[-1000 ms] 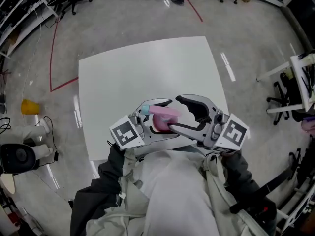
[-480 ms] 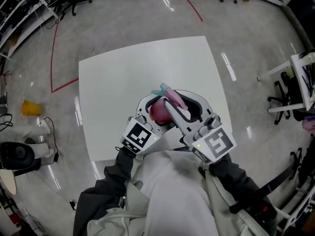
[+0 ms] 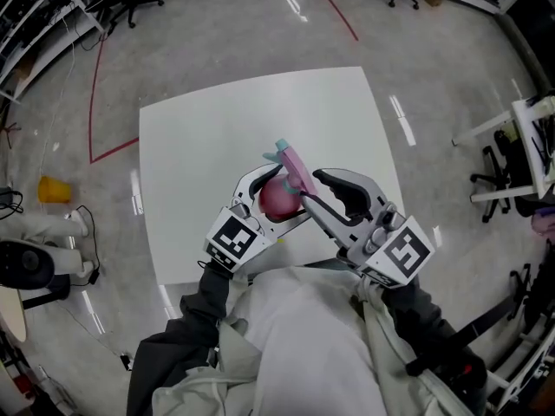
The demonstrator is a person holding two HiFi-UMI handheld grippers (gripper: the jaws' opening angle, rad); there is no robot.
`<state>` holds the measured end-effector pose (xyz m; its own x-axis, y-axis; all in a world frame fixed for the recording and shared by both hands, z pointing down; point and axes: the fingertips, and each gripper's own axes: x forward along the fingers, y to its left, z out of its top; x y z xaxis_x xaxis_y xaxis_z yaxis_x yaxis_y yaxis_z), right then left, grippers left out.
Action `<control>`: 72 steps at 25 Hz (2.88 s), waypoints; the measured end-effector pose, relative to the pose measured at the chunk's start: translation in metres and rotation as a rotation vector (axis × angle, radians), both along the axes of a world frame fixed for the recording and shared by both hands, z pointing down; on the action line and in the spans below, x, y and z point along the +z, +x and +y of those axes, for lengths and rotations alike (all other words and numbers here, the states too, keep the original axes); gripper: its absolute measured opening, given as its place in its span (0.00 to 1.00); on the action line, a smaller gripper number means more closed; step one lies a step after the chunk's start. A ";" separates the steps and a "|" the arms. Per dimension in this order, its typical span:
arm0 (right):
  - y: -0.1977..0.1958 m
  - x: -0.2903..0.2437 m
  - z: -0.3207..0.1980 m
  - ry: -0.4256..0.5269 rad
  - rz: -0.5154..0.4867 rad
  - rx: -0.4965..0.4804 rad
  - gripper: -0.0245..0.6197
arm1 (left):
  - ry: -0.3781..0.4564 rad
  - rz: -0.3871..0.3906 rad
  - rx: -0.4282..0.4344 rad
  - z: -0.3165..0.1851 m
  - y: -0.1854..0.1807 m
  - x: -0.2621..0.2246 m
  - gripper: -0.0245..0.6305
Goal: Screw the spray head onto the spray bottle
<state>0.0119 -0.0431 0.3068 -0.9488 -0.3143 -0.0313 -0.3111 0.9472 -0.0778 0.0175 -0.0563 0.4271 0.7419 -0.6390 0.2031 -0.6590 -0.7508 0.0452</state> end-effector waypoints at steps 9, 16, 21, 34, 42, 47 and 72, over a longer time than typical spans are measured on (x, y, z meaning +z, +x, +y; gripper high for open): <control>-0.006 -0.007 0.040 -0.027 -0.018 -0.169 0.20 | -0.014 0.019 0.181 0.021 0.013 -0.011 0.69; -0.003 0.005 0.055 0.014 0.123 -0.461 0.43 | 0.023 0.032 0.483 0.054 0.027 -0.026 0.69; -0.008 -0.002 0.051 0.063 0.071 -0.379 0.30 | -0.008 0.085 0.553 0.059 0.048 -0.035 0.69; -0.009 0.004 0.001 -0.007 0.039 0.138 0.24 | 0.009 0.006 0.061 0.003 0.026 -0.020 0.69; 0.003 0.010 0.023 -0.072 0.036 -0.265 0.57 | -0.024 0.240 0.482 0.063 0.029 -0.053 0.69; -0.001 -0.022 0.036 -0.093 -0.098 -0.501 0.58 | -0.053 0.157 0.696 0.093 0.046 -0.041 0.69; -0.012 -0.005 -0.004 0.065 0.135 0.074 0.22 | -0.073 -0.049 0.051 0.003 0.015 -0.001 0.69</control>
<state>0.0002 -0.0467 0.3023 -0.9200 -0.3851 0.0720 -0.3840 0.9229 0.0296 0.0330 -0.0534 0.4258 0.7612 -0.5829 0.2844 -0.6227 -0.7794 0.0693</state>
